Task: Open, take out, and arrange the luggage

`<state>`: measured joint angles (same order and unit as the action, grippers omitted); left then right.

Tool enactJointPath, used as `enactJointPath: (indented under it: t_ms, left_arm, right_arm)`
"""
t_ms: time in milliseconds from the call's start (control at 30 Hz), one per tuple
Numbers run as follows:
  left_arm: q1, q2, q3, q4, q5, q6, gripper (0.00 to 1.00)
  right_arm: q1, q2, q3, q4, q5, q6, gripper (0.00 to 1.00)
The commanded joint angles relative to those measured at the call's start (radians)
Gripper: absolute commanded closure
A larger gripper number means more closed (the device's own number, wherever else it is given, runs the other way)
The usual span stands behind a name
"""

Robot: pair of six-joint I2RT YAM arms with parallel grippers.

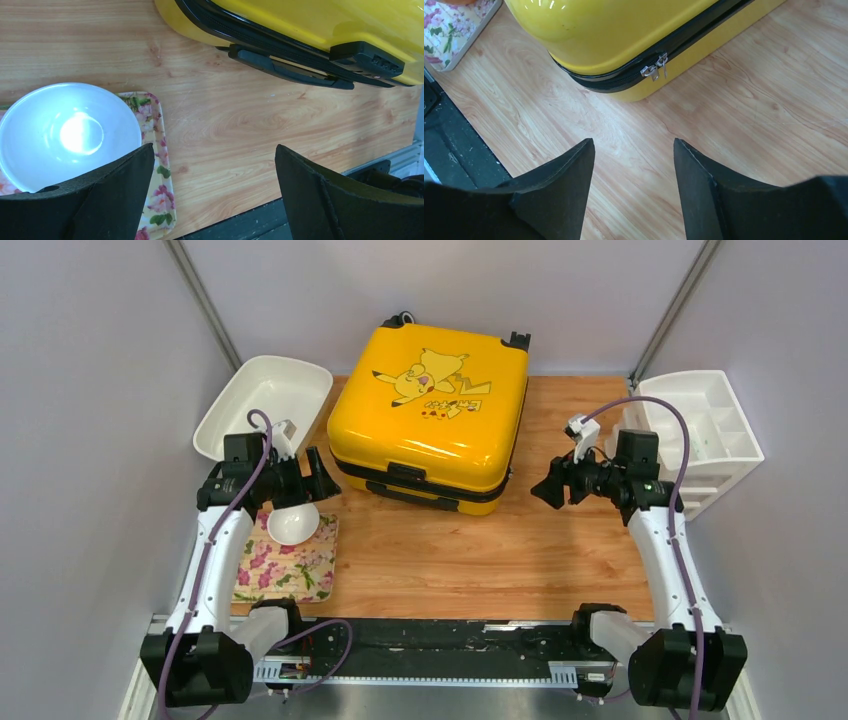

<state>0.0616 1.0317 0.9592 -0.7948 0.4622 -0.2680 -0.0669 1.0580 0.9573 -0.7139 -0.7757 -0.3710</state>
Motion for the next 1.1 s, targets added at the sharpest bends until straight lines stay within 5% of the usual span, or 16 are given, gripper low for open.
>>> enactJointPath:
  t_ms: [0,200,400,1067]
  left_arm:
    - [0.004,-0.006,0.004,0.046,0.015,-0.002,0.02]
    - [0.01,0.054,0.065,0.088,0.081,0.064,0.02]
    - [0.076,0.111,0.055,0.291,0.321,-0.088,0.02]
    - [0.078,0.125,-0.028,0.491,0.309,-0.172,0.01]
  right_arm:
    - [0.001,-0.032,-0.075,0.186,-0.036,-0.022,0.36]
    - [0.013,0.016,-0.106,0.254,-0.06,-0.101,0.35]
    - [0.019,0.053,-0.178,0.321,-0.091,-0.29,0.39]
    - [0.14,0.108,-0.413,0.875,-0.172,-0.428,0.66]
